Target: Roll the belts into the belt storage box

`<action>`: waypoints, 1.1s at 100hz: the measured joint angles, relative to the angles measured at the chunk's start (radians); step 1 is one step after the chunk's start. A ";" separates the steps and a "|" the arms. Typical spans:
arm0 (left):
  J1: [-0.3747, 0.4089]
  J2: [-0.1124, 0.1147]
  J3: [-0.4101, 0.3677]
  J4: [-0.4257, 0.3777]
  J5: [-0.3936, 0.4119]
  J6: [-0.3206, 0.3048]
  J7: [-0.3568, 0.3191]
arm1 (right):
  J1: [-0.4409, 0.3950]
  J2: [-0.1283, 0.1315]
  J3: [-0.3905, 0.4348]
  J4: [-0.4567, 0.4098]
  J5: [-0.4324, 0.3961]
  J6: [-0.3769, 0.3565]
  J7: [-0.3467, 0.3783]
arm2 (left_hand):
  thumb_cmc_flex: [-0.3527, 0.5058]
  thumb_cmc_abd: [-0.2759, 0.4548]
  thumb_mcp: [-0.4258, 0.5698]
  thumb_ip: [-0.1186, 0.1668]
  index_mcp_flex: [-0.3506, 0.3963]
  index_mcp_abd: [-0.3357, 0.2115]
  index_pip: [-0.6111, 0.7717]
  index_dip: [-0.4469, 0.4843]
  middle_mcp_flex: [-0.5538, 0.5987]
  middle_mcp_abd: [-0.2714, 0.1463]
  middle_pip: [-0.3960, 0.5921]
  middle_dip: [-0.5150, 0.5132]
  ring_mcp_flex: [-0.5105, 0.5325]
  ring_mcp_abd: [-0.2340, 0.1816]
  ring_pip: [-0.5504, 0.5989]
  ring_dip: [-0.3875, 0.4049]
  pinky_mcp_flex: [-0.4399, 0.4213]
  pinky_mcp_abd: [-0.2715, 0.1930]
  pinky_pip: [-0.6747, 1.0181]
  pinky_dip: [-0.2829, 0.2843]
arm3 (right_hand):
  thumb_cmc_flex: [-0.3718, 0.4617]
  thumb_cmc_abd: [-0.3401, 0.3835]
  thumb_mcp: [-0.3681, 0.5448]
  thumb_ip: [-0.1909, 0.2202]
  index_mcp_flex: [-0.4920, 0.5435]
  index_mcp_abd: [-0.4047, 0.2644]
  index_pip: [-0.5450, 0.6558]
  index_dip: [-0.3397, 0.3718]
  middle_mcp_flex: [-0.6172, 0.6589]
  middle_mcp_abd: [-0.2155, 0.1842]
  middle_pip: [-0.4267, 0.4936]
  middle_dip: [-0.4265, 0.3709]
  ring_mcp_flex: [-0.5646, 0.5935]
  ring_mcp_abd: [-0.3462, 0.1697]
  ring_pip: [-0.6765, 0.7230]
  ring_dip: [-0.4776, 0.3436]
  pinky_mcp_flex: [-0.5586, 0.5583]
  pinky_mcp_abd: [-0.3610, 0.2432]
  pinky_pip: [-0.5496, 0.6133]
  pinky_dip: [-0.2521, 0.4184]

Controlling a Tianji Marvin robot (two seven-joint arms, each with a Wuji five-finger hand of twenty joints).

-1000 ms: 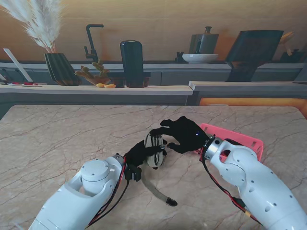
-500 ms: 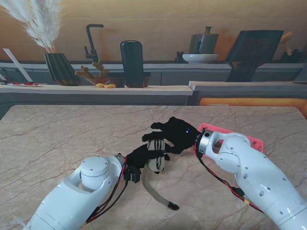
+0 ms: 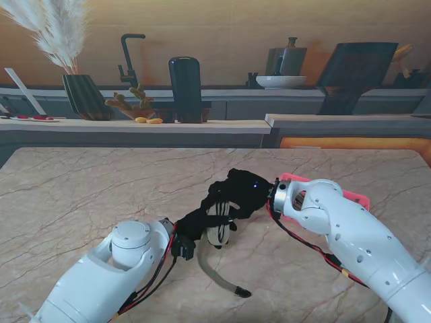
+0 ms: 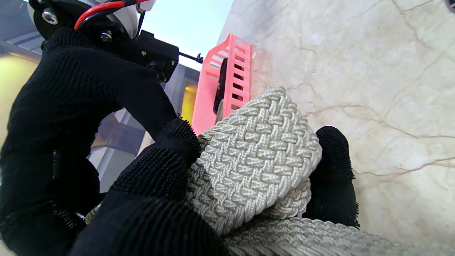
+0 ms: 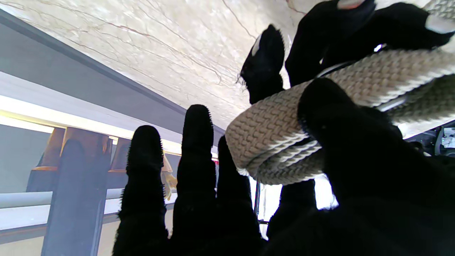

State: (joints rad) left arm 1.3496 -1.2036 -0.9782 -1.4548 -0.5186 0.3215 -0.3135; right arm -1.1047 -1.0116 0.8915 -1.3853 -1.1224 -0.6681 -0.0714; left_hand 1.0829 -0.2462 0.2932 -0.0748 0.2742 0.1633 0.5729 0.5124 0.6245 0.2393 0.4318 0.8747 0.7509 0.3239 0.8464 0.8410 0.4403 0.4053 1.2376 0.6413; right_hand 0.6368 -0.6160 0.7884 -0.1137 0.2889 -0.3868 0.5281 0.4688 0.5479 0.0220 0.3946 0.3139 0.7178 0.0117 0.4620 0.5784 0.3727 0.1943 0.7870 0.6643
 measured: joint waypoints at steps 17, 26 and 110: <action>0.002 0.002 -0.005 0.002 -0.006 0.007 -0.005 | 0.034 -0.010 -0.041 0.056 -0.002 -0.008 -0.105 | -0.077 0.000 0.047 0.065 0.000 0.016 0.000 0.000 -0.021 0.002 0.020 -0.141 0.000 -0.009 0.000 0.000 0.000 0.000 0.000 0.000 | 0.038 -0.031 -0.058 -0.075 0.221 -0.009 0.004 -0.204 0.287 -0.001 0.006 0.045 0.111 -0.025 0.124 0.064 0.059 -0.001 0.037 0.010; 0.008 0.001 -0.011 -0.002 -0.009 0.007 0.001 | 0.039 -0.018 -0.049 0.077 -0.002 0.000 -0.152 | -0.121 -0.001 0.043 0.095 -0.001 0.017 -0.026 -0.004 -0.053 0.002 0.028 -0.221 -0.001 -0.017 0.000 0.000 0.000 0.000 -0.011 0.000 | 0.037 -0.041 -0.057 -0.101 0.322 -0.010 0.003 -0.258 0.411 -0.001 0.004 0.067 0.178 -0.025 0.184 0.090 0.091 -0.001 0.070 0.010; 0.048 -0.010 -0.040 -0.032 -0.034 -0.046 0.074 | -0.044 -0.008 0.050 -0.011 -0.010 0.031 -0.013 | -0.263 -0.070 -0.012 0.081 0.020 0.068 -0.196 -0.074 -0.036 0.017 -0.121 -0.475 -0.210 0.002 -0.456 -0.356 -0.243 0.009 -0.342 -0.163 | 0.033 -0.114 -0.011 -0.126 0.430 0.011 0.129 -0.233 0.492 0.022 0.014 0.102 0.215 -0.002 0.171 0.088 0.075 0.028 0.110 0.009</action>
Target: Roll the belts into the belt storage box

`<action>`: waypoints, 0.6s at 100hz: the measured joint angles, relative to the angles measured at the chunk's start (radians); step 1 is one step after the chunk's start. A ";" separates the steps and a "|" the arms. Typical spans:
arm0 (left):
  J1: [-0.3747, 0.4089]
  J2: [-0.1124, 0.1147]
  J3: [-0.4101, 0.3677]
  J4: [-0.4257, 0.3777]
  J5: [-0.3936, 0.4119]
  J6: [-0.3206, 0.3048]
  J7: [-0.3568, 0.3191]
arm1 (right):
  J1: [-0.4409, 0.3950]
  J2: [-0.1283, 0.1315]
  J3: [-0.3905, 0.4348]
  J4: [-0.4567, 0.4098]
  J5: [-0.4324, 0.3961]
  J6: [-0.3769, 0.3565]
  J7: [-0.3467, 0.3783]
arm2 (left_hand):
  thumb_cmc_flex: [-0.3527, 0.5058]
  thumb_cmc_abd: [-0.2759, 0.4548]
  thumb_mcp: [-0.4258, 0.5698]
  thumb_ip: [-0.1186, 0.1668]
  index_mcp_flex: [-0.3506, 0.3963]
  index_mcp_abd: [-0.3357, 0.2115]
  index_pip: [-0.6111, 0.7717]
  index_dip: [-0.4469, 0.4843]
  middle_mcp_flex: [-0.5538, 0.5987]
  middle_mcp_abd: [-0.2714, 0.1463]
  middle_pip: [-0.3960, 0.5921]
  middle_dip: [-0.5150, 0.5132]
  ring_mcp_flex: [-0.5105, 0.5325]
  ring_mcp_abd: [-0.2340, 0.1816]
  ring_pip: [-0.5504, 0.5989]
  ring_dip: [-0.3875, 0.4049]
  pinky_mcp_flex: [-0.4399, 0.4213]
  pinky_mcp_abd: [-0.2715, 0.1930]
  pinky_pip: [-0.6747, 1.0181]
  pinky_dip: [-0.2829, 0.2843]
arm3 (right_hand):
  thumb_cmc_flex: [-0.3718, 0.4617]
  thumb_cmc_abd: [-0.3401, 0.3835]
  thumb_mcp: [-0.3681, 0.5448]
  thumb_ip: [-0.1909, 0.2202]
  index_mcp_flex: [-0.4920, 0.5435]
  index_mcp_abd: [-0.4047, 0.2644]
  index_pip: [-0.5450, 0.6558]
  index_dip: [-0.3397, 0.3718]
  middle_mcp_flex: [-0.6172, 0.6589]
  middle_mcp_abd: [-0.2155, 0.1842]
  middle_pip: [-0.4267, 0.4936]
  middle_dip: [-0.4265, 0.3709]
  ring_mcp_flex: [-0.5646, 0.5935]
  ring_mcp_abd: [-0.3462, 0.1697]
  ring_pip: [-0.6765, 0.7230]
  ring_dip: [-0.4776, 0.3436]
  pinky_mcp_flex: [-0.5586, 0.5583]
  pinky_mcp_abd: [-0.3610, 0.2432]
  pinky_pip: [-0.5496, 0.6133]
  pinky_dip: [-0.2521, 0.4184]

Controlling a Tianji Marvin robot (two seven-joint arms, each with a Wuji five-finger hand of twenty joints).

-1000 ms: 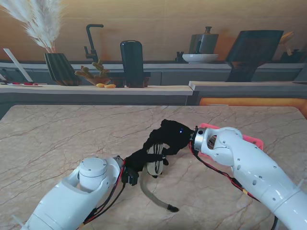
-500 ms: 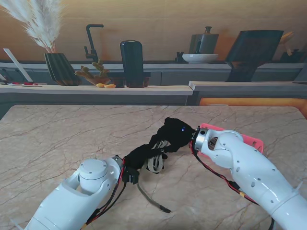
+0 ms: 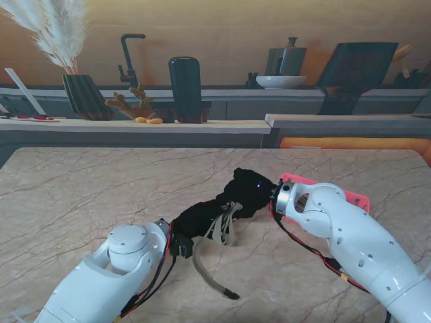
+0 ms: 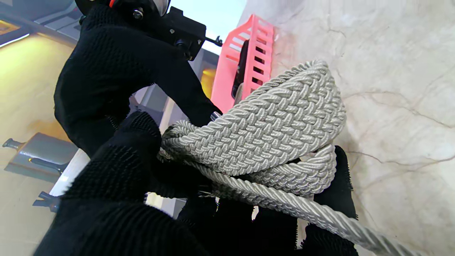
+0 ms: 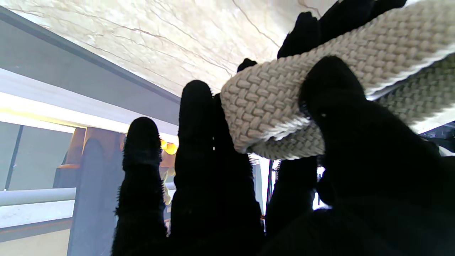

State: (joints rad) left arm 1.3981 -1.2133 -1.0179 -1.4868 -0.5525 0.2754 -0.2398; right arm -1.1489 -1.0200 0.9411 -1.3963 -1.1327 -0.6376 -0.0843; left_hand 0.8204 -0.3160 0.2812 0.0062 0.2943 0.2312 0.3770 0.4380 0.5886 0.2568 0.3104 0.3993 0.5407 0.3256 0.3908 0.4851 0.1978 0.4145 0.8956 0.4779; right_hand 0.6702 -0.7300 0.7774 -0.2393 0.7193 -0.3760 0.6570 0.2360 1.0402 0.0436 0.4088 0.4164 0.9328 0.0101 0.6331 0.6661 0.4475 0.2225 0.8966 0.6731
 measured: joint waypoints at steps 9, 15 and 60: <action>0.003 -0.001 0.004 -0.002 -0.006 -0.002 0.014 | -0.003 0.002 -0.001 -0.011 -0.001 0.008 0.010 | -0.011 -0.011 -0.011 -0.008 -0.001 0.000 -0.002 -0.001 -0.006 0.000 0.000 0.000 0.000 0.000 -0.008 -0.007 -0.002 0.000 -0.003 -0.006 | 0.000 0.000 0.003 0.000 0.000 0.006 0.001 0.000 0.000 0.005 0.000 0.003 0.000 0.004 0.000 0.000 -0.001 0.000 0.000 0.000; 0.005 -0.003 0.011 -0.006 -0.006 -0.006 0.039 | -0.004 0.003 -0.005 -0.015 -0.008 0.020 0.008 | -0.011 -0.021 -0.012 -0.008 -0.023 -0.006 -0.002 -0.011 -0.008 0.009 0.000 0.000 0.000 0.000 -0.008 -0.011 -0.001 0.000 -0.003 -0.008 | 0.001 -0.009 0.023 0.000 0.001 0.015 0.007 0.000 0.000 0.015 0.001 0.005 0.000 0.011 0.000 0.000 -0.001 0.001 0.000 0.000; 0.009 -0.019 0.040 -0.043 0.067 0.020 0.113 | -0.023 0.000 -0.013 -0.031 -0.009 0.088 0.009 | 0.048 -0.066 0.221 -0.008 -0.140 -0.038 -0.063 -0.062 -0.174 0.011 0.021 0.036 -0.099 -0.014 0.034 -0.005 0.031 -0.071 -0.014 -0.015 | -0.019 -0.091 0.126 0.042 0.034 0.063 0.064 0.008 0.008 0.058 0.053 0.016 0.001 0.051 0.025 0.012 -0.021 0.014 0.000 0.000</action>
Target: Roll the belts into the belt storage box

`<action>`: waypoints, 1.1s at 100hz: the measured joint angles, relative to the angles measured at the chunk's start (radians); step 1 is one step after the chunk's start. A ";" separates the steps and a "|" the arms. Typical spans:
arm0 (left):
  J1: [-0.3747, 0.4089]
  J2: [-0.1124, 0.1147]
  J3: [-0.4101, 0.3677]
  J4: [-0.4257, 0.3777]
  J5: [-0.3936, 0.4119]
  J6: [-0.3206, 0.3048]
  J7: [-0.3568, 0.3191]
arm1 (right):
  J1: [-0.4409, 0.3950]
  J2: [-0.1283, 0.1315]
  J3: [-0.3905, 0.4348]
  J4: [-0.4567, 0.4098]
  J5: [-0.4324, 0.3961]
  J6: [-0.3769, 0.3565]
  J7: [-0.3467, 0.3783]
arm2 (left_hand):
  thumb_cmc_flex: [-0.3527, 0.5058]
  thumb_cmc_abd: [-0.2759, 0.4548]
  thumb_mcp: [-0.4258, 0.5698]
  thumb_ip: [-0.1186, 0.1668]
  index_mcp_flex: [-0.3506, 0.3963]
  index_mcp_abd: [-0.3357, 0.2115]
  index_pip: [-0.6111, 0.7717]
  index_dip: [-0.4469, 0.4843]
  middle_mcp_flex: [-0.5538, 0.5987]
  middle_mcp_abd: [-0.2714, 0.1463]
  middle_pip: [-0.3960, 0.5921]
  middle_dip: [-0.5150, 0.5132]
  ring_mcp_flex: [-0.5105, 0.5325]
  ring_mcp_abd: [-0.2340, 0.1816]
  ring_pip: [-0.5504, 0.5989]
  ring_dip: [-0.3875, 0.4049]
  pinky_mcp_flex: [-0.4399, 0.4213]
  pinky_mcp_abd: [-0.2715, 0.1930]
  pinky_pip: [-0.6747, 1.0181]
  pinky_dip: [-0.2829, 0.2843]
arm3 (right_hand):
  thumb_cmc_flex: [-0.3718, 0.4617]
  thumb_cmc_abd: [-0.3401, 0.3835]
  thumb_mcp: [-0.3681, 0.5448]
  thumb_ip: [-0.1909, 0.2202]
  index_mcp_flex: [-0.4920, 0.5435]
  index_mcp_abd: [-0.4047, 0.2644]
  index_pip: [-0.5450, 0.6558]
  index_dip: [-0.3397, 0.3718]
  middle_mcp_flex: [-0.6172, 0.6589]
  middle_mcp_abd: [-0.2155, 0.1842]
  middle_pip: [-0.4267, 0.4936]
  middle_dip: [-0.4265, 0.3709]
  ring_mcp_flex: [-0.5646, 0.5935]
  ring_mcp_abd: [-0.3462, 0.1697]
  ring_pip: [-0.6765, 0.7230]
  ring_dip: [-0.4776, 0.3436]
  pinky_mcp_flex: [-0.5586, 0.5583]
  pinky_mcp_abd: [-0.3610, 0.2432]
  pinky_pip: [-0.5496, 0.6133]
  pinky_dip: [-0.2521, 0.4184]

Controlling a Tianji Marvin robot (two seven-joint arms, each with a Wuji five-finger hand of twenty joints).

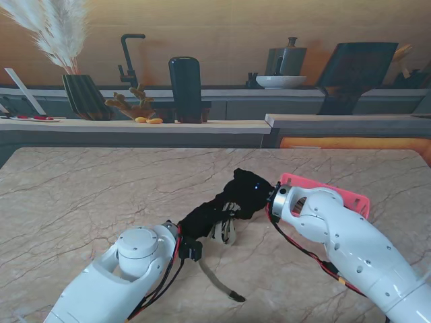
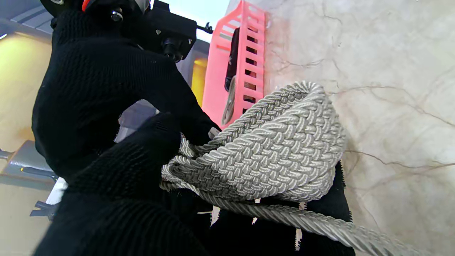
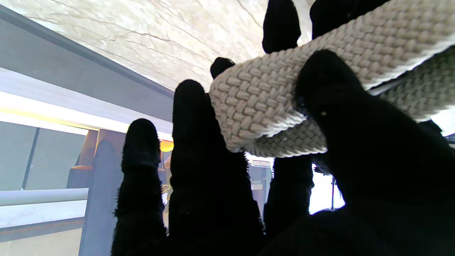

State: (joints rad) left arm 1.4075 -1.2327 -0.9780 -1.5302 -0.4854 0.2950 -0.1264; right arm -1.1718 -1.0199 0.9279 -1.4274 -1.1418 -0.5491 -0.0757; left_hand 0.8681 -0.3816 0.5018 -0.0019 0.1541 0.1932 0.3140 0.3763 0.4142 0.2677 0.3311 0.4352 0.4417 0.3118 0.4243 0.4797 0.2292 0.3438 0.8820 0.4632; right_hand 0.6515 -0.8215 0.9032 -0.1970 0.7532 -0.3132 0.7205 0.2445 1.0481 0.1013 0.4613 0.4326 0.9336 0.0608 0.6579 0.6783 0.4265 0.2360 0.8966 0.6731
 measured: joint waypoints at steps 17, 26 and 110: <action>0.002 -0.007 -0.004 -0.015 -0.001 0.018 0.036 | -0.028 0.000 0.031 -0.023 -0.035 -0.001 -0.013 | 0.080 -0.014 0.096 -0.001 0.048 0.009 0.149 0.050 0.084 -0.002 0.039 -0.012 0.092 -0.012 0.021 -0.023 0.105 -0.021 -0.005 -0.028 | -0.011 0.000 0.002 0.013 0.000 0.005 0.000 0.000 -0.001 0.000 0.001 0.000 -0.009 0.000 0.001 0.000 -0.009 0.000 0.000 0.000; 0.002 -0.009 -0.013 -0.016 -0.008 0.028 0.026 | -0.056 0.000 0.059 -0.046 -0.056 -0.003 -0.024 | 0.129 -0.015 0.097 0.008 0.116 0.011 0.177 0.073 0.155 -0.002 0.043 -0.034 0.157 -0.012 0.042 -0.038 0.175 -0.025 -0.005 -0.043 | -0.021 0.002 -0.002 0.012 -0.002 0.005 0.000 0.000 -0.019 -0.007 0.021 0.000 -0.020 -0.002 -0.004 0.000 -0.019 0.000 0.000 0.000; -0.003 -0.005 0.009 -0.020 0.092 0.001 0.054 | -0.118 0.026 0.107 -0.116 -0.132 0.040 -0.005 | 0.169 -0.083 0.072 -0.078 0.204 0.055 0.286 0.162 0.406 0.011 0.033 0.084 0.401 -0.010 0.148 -0.050 0.485 -0.041 0.115 -0.149 | -0.147 0.146 -0.062 0.131 -0.324 0.241 -0.214 0.289 -0.470 -0.010 -0.019 -0.063 -0.220 0.018 -0.265 -0.127 -0.081 0.000 -0.088 0.000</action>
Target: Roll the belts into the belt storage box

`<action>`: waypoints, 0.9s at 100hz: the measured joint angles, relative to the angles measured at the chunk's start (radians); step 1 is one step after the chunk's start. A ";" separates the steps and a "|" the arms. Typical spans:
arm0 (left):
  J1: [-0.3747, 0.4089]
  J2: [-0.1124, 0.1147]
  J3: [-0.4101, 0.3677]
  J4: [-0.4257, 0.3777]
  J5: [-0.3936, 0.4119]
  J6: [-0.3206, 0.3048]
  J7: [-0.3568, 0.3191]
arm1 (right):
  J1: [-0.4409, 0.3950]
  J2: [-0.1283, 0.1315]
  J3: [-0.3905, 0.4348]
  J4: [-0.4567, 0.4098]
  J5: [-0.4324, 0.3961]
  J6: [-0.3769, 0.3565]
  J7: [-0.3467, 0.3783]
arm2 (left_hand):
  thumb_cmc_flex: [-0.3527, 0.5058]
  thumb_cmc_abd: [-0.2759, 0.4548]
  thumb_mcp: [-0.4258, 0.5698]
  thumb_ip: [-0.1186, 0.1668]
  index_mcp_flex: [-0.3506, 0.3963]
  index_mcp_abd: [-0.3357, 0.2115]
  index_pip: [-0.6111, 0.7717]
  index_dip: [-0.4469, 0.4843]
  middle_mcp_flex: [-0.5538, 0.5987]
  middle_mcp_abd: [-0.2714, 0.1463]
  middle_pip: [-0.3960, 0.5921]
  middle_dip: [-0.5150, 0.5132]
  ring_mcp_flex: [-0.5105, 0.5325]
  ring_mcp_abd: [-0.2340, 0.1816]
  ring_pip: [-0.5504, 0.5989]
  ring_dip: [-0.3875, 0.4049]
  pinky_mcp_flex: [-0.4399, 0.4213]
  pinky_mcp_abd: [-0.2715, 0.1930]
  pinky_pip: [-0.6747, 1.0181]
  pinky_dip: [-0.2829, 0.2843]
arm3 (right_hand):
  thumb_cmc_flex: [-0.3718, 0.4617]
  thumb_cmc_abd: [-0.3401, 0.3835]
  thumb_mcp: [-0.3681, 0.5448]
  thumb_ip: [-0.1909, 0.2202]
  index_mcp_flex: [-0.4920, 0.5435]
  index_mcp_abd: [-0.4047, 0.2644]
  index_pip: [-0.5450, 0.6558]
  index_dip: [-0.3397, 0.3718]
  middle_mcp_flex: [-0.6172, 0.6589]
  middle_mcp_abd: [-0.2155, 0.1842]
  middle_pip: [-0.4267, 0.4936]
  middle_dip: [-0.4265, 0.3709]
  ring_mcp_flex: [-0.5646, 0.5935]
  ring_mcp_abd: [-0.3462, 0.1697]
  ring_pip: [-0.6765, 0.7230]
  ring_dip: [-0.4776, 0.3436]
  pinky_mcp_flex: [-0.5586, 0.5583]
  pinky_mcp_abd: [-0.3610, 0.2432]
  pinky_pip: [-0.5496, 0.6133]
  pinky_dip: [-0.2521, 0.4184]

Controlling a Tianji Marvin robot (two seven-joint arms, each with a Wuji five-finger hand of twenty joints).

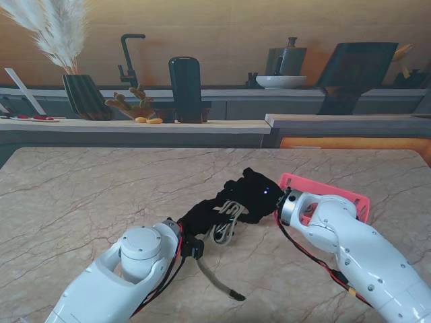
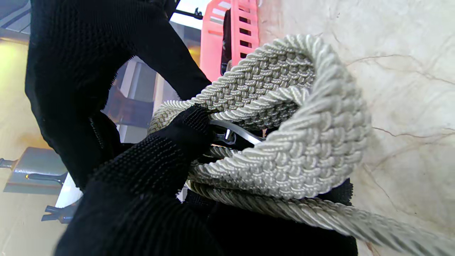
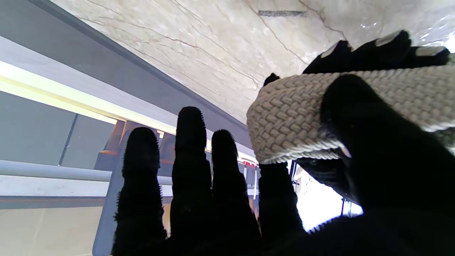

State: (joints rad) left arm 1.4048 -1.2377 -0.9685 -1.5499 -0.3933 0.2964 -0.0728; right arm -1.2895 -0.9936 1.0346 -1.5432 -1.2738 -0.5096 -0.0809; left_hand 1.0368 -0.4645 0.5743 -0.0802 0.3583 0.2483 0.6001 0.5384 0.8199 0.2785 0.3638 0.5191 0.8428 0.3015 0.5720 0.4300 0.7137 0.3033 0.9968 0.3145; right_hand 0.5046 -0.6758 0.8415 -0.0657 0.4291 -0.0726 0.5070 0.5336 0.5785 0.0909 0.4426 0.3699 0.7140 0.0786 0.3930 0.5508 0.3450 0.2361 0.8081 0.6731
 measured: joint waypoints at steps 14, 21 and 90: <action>0.004 -0.001 -0.002 0.000 -0.012 0.003 0.020 | 0.024 -0.002 -0.014 0.026 0.007 -0.015 -0.009 | 0.000 0.000 0.000 0.000 0.000 0.000 0.001 0.000 0.007 0.001 -0.001 0.004 0.006 0.000 0.009 0.000 0.009 -0.001 0.010 -0.010 | 0.000 0.000 -0.019 -0.001 0.092 -0.047 0.039 0.038 0.121 -0.029 0.001 0.000 0.019 -0.002 0.015 0.013 0.000 0.000 0.000 0.000; 0.009 -0.003 -0.002 -0.004 -0.020 0.004 0.036 | 0.031 -0.002 -0.023 0.028 0.020 -0.019 0.003 | 0.000 0.000 -0.002 0.000 0.000 0.008 0.003 -0.002 0.010 0.003 -0.002 0.004 0.012 0.001 0.009 0.000 0.015 -0.001 0.021 -0.011 | 0.006 0.001 -0.017 -0.001 0.121 -0.054 0.053 0.055 0.178 -0.038 0.006 0.004 0.044 -0.006 0.037 0.025 0.001 0.000 0.000 0.001; 0.029 -0.021 0.004 -0.013 -0.007 -0.037 0.110 | 0.080 -0.014 -0.091 0.111 0.115 -0.023 -0.046 | 0.007 -0.001 0.000 0.000 -0.089 -0.037 -0.067 -0.187 0.042 0.064 -0.023 0.013 0.035 0.011 0.023 0.004 0.049 -0.001 0.087 -0.055 | 0.042 -0.066 -0.075 -0.100 0.286 -0.124 0.330 -0.195 0.516 -0.065 0.148 0.053 0.171 -0.047 0.230 0.127 0.025 0.001 0.000 0.002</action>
State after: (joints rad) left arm 1.4339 -1.2585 -0.9643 -1.5628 -0.4004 0.2595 0.0373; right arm -1.2094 -1.0080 0.9435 -1.4320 -1.1586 -0.5324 -0.1266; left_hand 1.0442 -0.4656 0.5738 -0.0806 0.2691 0.2116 0.5328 0.3511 0.8622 0.3423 0.3410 0.5319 0.8780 0.3121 0.5948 0.4339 0.7626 0.3025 1.0843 0.2598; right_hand 0.5470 -0.7420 0.7663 -0.1653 0.7148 -0.1962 0.8374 0.3390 1.0941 0.0260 0.5906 0.4227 0.8849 0.0315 0.6230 0.6773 0.3703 0.2367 0.8080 0.6754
